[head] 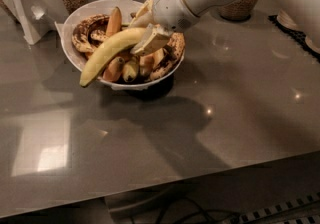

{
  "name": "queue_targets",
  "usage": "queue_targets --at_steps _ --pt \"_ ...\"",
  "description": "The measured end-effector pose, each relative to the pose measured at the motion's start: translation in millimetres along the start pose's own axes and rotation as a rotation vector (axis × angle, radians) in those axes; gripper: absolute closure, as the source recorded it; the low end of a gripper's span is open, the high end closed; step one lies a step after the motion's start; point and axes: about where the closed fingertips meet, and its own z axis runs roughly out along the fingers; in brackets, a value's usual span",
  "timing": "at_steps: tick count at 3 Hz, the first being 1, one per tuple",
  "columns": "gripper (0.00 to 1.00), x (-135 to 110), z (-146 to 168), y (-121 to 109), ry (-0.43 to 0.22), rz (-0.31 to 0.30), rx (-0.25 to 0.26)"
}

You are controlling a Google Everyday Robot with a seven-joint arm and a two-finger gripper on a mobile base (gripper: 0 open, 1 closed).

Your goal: Pick banana from white bowl

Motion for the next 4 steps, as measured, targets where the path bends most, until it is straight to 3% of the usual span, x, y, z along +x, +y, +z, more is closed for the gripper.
queue_targets --at_steps 1,2,4 --pt "0.97 -2 -3 0 0.012 -0.007 0.004" --pt "1.00 -3 -10 -1 0.022 -0.005 0.015" --pt "1.00 -9 -53 -7 0.004 0.062 0.086"
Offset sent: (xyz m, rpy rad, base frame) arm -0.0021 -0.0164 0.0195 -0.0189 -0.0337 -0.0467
